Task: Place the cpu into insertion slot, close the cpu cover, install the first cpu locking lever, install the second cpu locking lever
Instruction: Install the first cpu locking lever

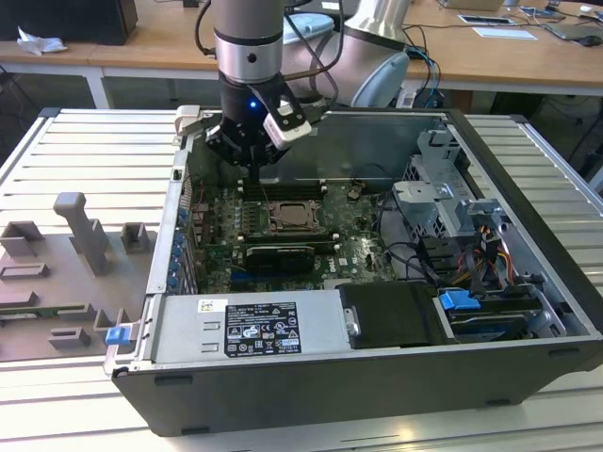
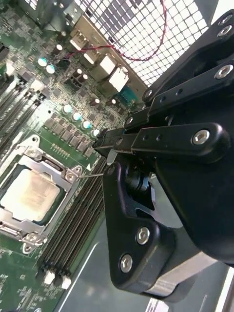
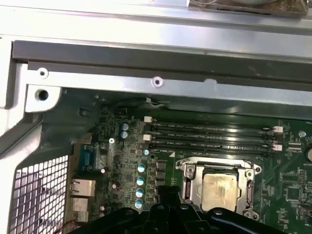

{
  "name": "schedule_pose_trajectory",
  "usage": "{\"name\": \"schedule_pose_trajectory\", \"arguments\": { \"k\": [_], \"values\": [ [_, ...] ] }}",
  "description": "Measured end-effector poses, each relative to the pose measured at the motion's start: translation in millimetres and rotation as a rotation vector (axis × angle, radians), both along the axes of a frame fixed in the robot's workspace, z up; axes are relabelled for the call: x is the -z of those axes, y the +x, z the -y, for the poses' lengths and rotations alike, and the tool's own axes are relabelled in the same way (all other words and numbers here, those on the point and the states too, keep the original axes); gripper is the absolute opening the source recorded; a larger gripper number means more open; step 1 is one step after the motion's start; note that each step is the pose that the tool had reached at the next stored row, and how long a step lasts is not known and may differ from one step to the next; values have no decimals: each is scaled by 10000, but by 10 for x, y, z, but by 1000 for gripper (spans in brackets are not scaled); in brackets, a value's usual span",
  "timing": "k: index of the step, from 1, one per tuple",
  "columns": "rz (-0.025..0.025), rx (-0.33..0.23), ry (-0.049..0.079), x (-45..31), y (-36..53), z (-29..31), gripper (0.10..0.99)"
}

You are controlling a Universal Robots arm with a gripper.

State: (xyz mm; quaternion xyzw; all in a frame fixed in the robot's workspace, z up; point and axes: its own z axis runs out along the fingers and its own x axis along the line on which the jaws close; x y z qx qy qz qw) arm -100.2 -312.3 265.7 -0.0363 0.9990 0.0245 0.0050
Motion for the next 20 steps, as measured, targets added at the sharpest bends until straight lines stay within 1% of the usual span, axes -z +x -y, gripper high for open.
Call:
{"name": "schedule_pose_trajectory", "arguments": {
  "k": [3,7,9,12,17,20],
  "values": [
    [-2,-1,7,39,-27,-90,106],
    [-2,2,6,56,-30,-169,106],
    [-1,1,7,65,-28,-182,106],
    [-1,0,7,81,0,-199,106],
    [-2,1,6,94,62,-204,106],
    [-2,1,7,97,79,-204,106]
  ]
}}
